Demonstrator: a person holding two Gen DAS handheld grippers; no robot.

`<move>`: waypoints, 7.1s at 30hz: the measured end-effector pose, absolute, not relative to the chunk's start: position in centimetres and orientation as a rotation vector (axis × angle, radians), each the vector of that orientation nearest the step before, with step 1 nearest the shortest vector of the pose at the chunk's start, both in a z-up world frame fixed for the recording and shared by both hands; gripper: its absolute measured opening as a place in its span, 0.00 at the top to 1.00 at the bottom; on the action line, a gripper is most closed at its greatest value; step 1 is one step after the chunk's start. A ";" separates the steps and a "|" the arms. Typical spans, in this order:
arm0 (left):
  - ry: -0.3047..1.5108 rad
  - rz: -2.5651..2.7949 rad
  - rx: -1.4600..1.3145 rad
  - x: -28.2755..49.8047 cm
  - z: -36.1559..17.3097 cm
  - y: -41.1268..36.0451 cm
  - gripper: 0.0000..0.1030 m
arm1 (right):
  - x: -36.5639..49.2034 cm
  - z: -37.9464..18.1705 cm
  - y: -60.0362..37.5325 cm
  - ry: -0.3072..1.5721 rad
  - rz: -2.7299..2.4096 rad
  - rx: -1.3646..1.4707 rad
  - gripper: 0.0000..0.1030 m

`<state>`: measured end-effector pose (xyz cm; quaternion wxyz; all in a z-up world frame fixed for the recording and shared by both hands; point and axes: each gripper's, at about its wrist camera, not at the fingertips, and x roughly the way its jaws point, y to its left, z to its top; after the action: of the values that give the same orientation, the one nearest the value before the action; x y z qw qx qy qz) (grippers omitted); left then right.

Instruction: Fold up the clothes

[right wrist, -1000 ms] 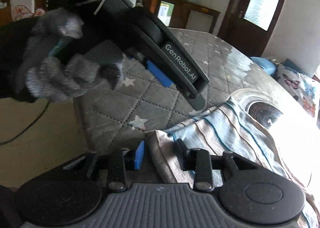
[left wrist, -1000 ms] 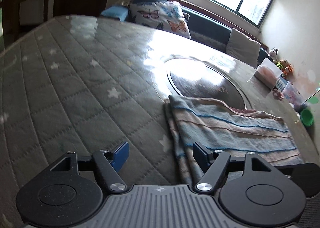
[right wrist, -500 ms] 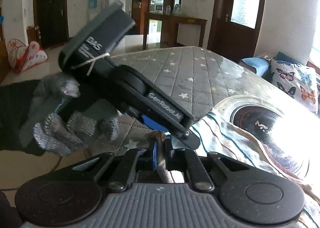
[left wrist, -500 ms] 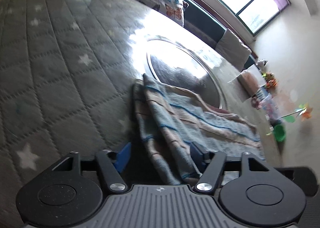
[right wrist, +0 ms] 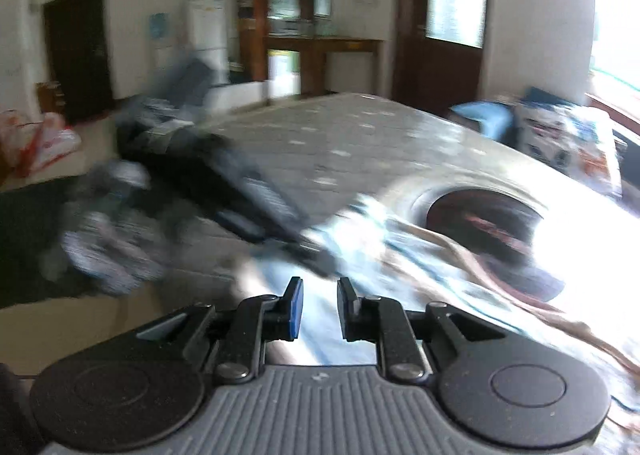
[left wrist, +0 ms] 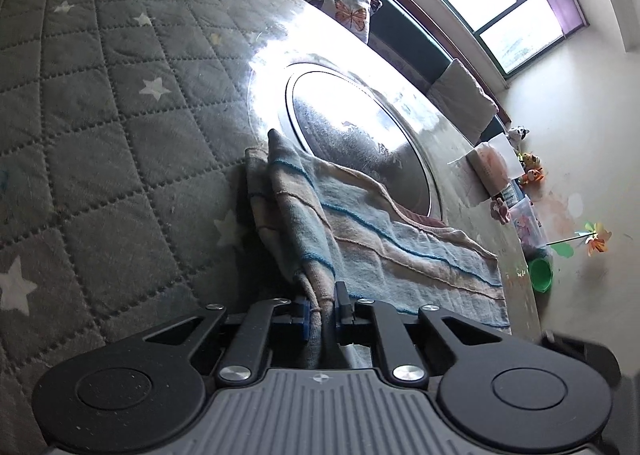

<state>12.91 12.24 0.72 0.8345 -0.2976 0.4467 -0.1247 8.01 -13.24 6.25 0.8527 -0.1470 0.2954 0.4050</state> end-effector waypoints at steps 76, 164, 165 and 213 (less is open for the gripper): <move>1.105 -0.613 -0.207 18.6 5.4 -21.1 0.60 | 5.3 1.2 -38.0 0.706 0.281 -0.080 0.64; 0.915 -0.372 -0.049 23.6 2.2 -9.5 0.45 | 19.9 2.2 -36.2 0.702 0.410 -0.079 0.60; 0.906 -0.378 -0.046 23.2 2.6 -9.6 0.44 | 19.7 2.4 -36.4 0.698 0.410 -0.077 0.60; 0.825 -0.584 0.124 13.2 1.9 -11.4 0.46 | 11.9 1.5 -36.9 0.687 0.390 0.018 0.61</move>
<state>13.24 -11.36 1.93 0.8731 0.0594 0.3948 -0.2797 11.91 -36.88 1.54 0.9229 0.0087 0.3348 0.1900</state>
